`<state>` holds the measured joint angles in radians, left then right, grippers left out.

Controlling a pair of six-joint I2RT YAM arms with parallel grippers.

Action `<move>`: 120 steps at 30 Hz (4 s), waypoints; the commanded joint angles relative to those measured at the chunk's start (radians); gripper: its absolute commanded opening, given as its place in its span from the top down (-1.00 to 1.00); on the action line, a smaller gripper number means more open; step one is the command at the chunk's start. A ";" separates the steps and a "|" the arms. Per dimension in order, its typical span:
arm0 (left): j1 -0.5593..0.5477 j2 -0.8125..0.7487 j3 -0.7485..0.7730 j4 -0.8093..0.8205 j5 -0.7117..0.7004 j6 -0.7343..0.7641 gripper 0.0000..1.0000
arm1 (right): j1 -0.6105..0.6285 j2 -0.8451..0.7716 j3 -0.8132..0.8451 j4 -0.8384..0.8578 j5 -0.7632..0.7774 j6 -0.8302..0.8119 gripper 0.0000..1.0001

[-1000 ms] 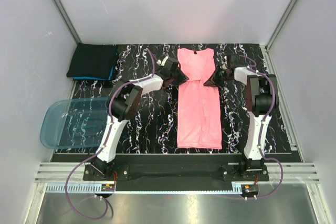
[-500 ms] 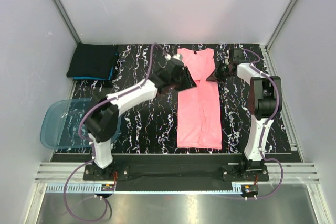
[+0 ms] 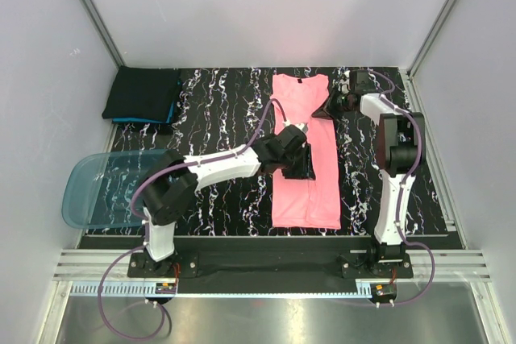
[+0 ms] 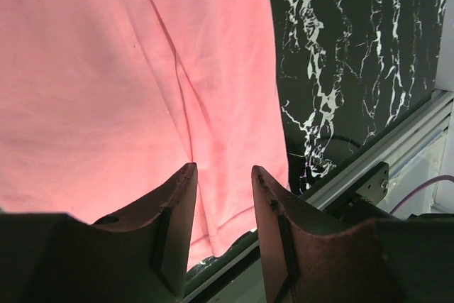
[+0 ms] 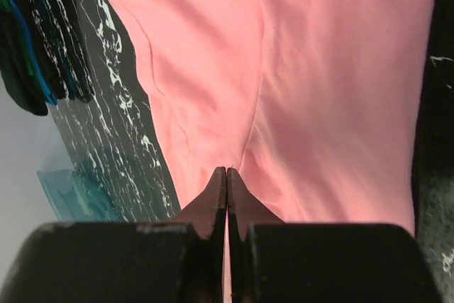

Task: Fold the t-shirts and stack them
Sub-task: Fold the tshirt

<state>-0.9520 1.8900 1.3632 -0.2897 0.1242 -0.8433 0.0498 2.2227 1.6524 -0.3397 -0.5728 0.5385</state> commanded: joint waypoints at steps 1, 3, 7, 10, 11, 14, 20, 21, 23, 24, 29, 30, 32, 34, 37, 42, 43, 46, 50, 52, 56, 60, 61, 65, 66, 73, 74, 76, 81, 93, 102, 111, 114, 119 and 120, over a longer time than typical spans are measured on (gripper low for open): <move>-0.010 0.014 -0.010 0.023 0.017 -0.008 0.17 | 0.005 0.054 0.050 0.039 -0.078 0.014 1.00; -0.017 0.021 -0.015 0.015 0.017 -0.011 0.17 | 0.007 0.080 0.073 0.036 -0.107 0.020 1.00; -0.040 0.020 -0.039 0.011 -0.009 0.003 0.18 | 0.010 0.126 0.098 -0.002 -0.084 0.009 1.00; -0.051 0.017 -0.044 0.004 0.002 0.007 0.18 | 0.010 0.133 0.096 -0.024 -0.044 0.003 1.00; -0.053 0.015 -0.044 0.004 0.008 0.006 0.18 | 0.010 0.137 0.098 -0.034 -0.038 0.002 1.00; -0.063 0.017 -0.053 -0.002 0.034 -0.013 0.21 | 0.010 0.146 0.096 -0.039 -0.030 0.002 1.00; -0.113 0.004 -0.078 -0.035 0.006 -0.020 0.22 | 0.010 0.135 0.084 -0.041 -0.025 -0.002 1.00; -0.123 0.009 -0.076 -0.034 0.011 -0.029 0.22 | 0.010 0.135 0.084 -0.041 -0.025 0.000 1.00; -0.134 0.014 -0.076 -0.039 0.018 -0.040 0.23 | 0.010 0.134 0.083 -0.041 -0.027 0.000 1.00; -0.145 0.020 -0.078 -0.046 0.017 -0.054 0.24 | 0.010 0.132 0.081 -0.041 -0.027 0.001 1.00; -0.171 0.008 -0.102 -0.058 -0.024 -0.089 0.24 | 0.009 0.123 0.069 -0.033 -0.029 0.002 1.00; -0.175 0.004 -0.098 -0.060 -0.031 -0.094 0.24 | 0.010 0.123 0.067 -0.030 -0.029 0.003 1.00; -0.180 0.003 -0.093 -0.083 -0.052 -0.094 0.24 | 0.009 0.123 0.067 -0.028 -0.033 0.006 1.00; -0.185 0.003 -0.082 -0.109 -0.075 -0.097 0.23 | 0.009 0.123 0.066 -0.030 -0.033 0.006 1.00; -0.185 0.011 -0.093 -0.097 -0.072 -0.109 0.22 | 0.010 0.120 0.063 -0.025 -0.033 0.008 1.00; -0.185 0.037 -0.105 -0.029 -0.017 -0.131 0.24 | 0.009 0.121 0.063 -0.024 -0.035 0.008 1.00; -0.185 0.041 -0.104 -0.023 -0.005 -0.129 0.25 | 0.010 0.123 0.063 -0.024 -0.033 0.008 1.00; -0.185 0.054 -0.098 -0.017 0.009 -0.128 0.31 | 0.010 0.123 0.061 -0.021 -0.032 0.006 1.00; -0.185 0.049 -0.108 -0.019 0.009 -0.138 0.51 | 0.009 0.126 0.064 -0.024 -0.032 0.008 1.00; -0.185 0.038 -0.119 -0.012 0.011 -0.145 0.73 | 0.009 0.126 0.066 -0.024 -0.030 0.005 1.00; -0.186 0.009 -0.134 -0.012 0.008 -0.161 1.00 | 0.010 0.130 0.067 -0.025 -0.022 0.005 1.00; -0.198 -0.015 -0.147 -0.002 0.005 -0.186 1.00 | 0.010 0.135 0.069 -0.027 -0.013 0.008 1.00; -0.203 -0.023 -0.148 -0.002 0.003 -0.192 1.00 | 0.009 0.135 0.069 -0.025 -0.010 0.008 1.00; -0.223 -0.035 -0.150 -0.002 -0.015 -0.212 1.00 | 0.007 0.137 0.072 -0.024 -0.004 0.008 1.00; -0.226 -0.040 -0.147 -0.003 -0.029 -0.215 1.00 | 0.007 0.138 0.070 -0.024 -0.002 0.009 1.00; -0.245 -0.052 -0.160 -0.016 -0.037 -0.250 1.00 | -0.002 0.140 0.069 -0.021 -0.002 0.009 1.00; -0.248 -0.052 -0.164 -0.014 -0.038 -0.254 1.00 | -0.002 0.141 0.069 -0.021 -0.004 0.011 1.00; -0.248 -0.054 -0.183 -0.008 -0.035 -0.270 1.00 | -0.002 0.141 0.069 -0.021 -0.004 0.011 1.00; -0.249 -0.088 -0.254 0.072 -0.043 -0.332 1.00 | -0.004 0.140 0.069 -0.021 -0.004 0.008 1.00; -0.248 -0.086 -0.210 0.064 -0.047 -0.318 0.39 | -0.004 0.118 0.049 -0.002 -0.024 0.005 1.00; -0.143 -0.138 -0.185 -0.068 -0.156 -0.203 0.25 | -0.004 0.109 0.040 0.005 -0.032 0.009 1.00; -0.050 -0.051 -0.056 -0.078 -0.130 -0.016 0.25 | -0.004 0.117 0.038 0.010 -0.036 0.009 1.00; -0.034 -0.022 -0.044 -0.046 -0.094 -0.010 0.25 | -0.004 0.117 0.040 0.008 -0.032 0.005 1.00; -0.024 0.043 -0.016 -0.028 -0.048 -0.005 0.27 | -0.004 0.121 0.047 0.002 -0.029 0.003 1.00; -0.024 0.047 -0.013 -0.025 -0.043 -0.002 0.28 | -0.002 0.121 0.049 0.001 -0.030 0.002 1.00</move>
<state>-0.9836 1.9110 1.3113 -0.3428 0.0425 -0.8772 0.0494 2.3528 1.7069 -0.3332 -0.6407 0.5575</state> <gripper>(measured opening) 0.367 0.010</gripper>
